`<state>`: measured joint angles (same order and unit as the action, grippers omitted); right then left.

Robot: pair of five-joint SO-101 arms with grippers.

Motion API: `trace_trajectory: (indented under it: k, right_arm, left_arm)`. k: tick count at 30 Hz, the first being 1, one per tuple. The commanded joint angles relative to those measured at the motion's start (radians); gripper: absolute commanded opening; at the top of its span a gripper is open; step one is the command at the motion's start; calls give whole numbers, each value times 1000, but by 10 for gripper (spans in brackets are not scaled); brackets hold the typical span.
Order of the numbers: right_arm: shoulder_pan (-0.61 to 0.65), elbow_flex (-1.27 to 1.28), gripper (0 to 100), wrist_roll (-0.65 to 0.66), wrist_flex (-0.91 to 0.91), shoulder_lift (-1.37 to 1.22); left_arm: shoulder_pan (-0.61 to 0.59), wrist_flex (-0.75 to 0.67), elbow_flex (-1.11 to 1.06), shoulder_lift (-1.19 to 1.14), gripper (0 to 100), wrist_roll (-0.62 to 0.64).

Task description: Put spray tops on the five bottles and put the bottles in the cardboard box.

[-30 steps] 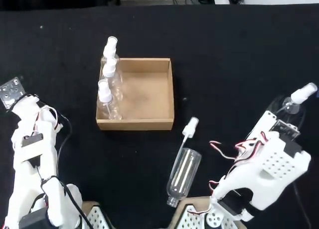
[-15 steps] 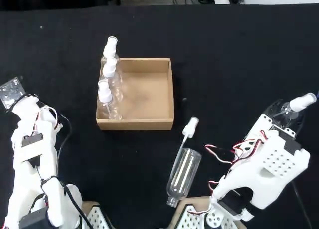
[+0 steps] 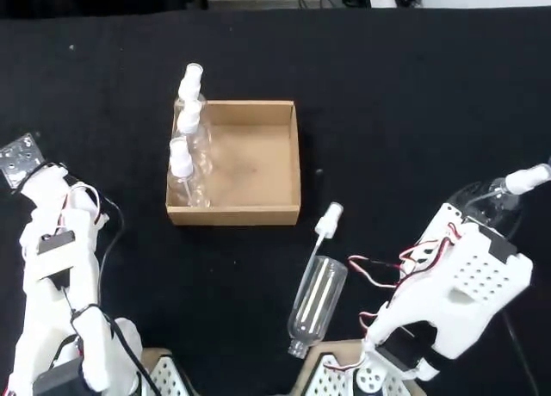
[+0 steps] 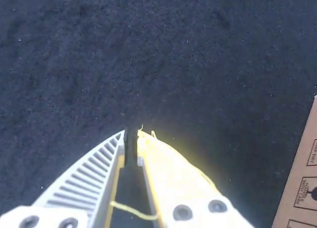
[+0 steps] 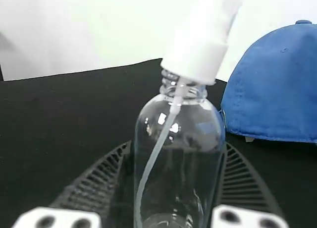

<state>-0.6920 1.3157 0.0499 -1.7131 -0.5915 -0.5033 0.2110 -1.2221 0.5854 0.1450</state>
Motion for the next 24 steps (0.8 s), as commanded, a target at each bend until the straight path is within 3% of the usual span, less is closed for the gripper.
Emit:
trace_trajectory:
  k: [1, 8, 24]
  right_arm:
    - [14, 13, 221, -6, -14, 82]
    - [51, 101, 296, -3, -2, 209]
    - [29, 87, 285, 44, 241, 437]
  left_arm:
    - [12, -17, 4, 35, 33, 3]
    - [12, -17, 4, 35, 33, 3]
    - [12, -17, 4, 35, 33, 3]
